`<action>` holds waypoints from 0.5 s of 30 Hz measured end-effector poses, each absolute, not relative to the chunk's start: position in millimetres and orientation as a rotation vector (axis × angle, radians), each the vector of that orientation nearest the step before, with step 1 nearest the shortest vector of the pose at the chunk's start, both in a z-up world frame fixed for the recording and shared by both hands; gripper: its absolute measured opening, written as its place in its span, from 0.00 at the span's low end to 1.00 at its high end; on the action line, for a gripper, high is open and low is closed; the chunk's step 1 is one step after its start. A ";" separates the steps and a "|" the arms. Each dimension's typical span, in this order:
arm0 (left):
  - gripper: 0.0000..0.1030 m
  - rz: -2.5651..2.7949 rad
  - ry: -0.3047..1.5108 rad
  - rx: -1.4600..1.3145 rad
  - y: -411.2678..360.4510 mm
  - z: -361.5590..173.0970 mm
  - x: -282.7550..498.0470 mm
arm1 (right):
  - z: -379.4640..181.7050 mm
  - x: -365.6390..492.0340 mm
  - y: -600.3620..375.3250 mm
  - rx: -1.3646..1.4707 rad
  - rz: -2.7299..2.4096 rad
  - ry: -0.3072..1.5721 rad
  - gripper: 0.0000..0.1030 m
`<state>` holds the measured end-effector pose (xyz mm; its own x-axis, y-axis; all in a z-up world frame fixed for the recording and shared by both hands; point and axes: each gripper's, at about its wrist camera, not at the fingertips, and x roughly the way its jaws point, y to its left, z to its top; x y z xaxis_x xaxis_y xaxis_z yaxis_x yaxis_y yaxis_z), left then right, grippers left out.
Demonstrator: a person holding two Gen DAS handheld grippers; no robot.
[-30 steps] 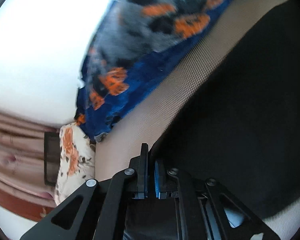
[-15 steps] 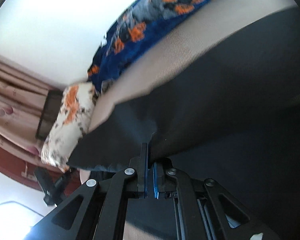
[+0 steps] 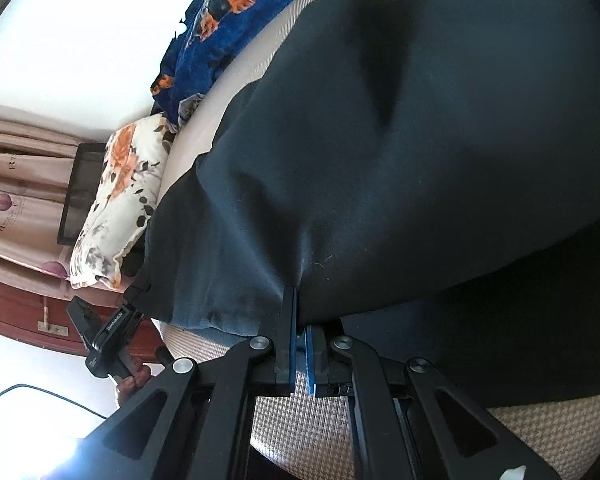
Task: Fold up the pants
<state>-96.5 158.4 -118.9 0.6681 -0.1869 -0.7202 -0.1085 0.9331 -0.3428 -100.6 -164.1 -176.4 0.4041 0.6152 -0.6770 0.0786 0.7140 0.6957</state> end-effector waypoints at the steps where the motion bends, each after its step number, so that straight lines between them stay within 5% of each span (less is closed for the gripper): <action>1: 0.10 -0.031 0.839 -0.370 159.3 -117.6 -96.9 | -175.8 -100.3 -162.5 0.720 0.378 1.121 0.04; 7: 0.10 0.117 0.753 -0.353 177.4 -89.4 -107.9 | -178.5 -100.6 -160.7 0.726 0.383 1.118 0.05; 11: 0.10 -0.056 0.738 -0.301 125.6 -60.2 -100.5 | -183.2 -100.2 -165.0 0.779 0.405 1.119 0.07; 15: 0.11 -0.235 0.881 -0.218 52.1 -89.7 -79.2 | -185.9 -103.3 -174.5 0.856 0.424 1.100 0.09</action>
<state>-79.2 52.1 -89.7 0.6142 -0.2914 -0.7334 0.1129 0.9522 -0.2838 -103.3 -174.5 -185.9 0.4192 0.6828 -0.5984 0.1040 0.6186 0.7788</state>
